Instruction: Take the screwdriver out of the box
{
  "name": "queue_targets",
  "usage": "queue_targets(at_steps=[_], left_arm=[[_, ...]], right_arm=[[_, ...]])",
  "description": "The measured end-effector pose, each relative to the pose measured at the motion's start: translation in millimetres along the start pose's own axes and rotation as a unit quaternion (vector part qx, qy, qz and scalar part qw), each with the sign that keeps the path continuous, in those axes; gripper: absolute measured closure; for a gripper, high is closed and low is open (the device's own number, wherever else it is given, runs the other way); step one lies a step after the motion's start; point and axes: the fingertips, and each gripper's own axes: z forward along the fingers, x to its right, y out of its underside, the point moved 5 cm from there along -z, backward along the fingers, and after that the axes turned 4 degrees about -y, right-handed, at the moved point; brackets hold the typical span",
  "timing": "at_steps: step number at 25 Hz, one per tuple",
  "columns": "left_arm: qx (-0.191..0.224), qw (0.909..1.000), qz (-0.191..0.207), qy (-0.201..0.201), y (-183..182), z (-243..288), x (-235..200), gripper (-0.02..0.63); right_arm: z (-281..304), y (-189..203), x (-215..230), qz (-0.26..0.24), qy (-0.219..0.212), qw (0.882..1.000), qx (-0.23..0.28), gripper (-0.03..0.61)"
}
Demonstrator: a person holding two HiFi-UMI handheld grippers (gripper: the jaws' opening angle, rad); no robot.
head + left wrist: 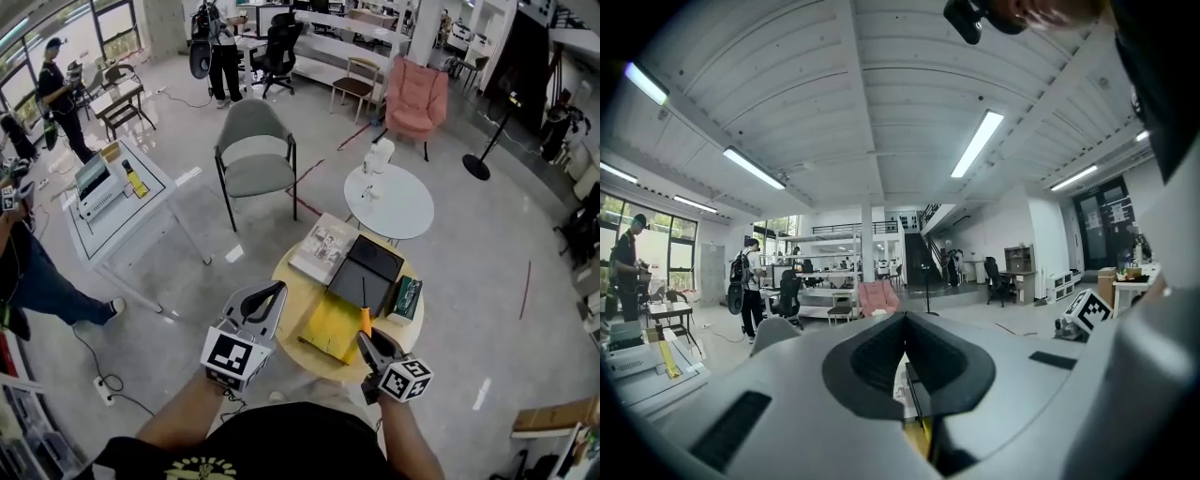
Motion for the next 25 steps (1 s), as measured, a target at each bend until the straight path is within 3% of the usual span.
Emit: queue_targets(at_steps=[8, 25], left_arm=[[-0.003, 0.9998, 0.005, 0.017, -9.0, -3.4, 9.5, 0.601], [0.005, 0.9994, -0.015, 0.03, -9.7, -17.1, 7.8, 0.601]], right_arm=[[-10.7, -49.2, -34.9, -0.053, -0.011, 0.998, 0.035, 0.449], [-25.8, -110.9, -97.6, -0.101, -0.058, 0.988, 0.098, 0.45]])
